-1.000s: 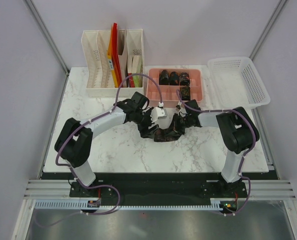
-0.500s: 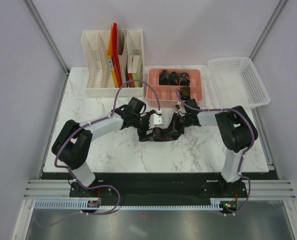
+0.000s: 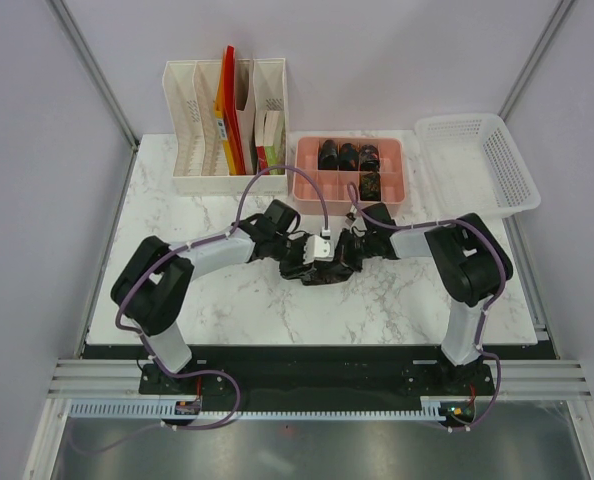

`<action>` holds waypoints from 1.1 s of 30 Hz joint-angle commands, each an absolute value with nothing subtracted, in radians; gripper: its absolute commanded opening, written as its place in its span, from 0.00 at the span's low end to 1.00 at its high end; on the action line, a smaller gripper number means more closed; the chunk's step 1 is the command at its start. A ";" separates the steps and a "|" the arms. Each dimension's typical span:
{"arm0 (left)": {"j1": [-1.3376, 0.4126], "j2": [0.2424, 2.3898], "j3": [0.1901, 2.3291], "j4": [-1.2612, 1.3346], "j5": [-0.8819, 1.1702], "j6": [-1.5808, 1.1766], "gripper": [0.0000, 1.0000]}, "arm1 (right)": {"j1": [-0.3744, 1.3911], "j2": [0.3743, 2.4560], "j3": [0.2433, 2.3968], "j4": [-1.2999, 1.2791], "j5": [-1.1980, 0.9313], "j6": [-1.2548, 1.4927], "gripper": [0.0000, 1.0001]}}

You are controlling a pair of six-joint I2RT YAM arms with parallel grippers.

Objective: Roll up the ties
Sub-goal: Roll the tie at the center of the board.

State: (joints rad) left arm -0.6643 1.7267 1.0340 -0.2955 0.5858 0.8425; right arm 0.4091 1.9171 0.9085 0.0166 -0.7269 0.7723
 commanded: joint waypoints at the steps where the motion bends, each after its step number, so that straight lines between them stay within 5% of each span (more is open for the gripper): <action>1: -0.690 1.680 1.086 -0.379 0.562 0.767 0.45 | 0.471 1.979 0.819 0.101 -0.583 0.854 0.00; 15: -0.749 1.917 1.321 -0.558 0.440 0.600 0.42 | 0.497 1.980 0.784 0.222 -0.637 0.971 0.00; 24: -0.750 2.062 1.384 -0.733 0.440 0.633 0.39 | 0.446 1.930 0.834 0.129 -0.676 0.885 0.18; 33: -0.750 2.143 1.423 -0.808 0.417 0.652 0.37 | 0.377 1.869 0.828 0.072 -0.727 0.828 0.19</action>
State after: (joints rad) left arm -0.7261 2.0098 1.4658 -0.7929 0.4572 0.6388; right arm 0.4007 1.9114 0.8364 0.1455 -0.7528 0.8814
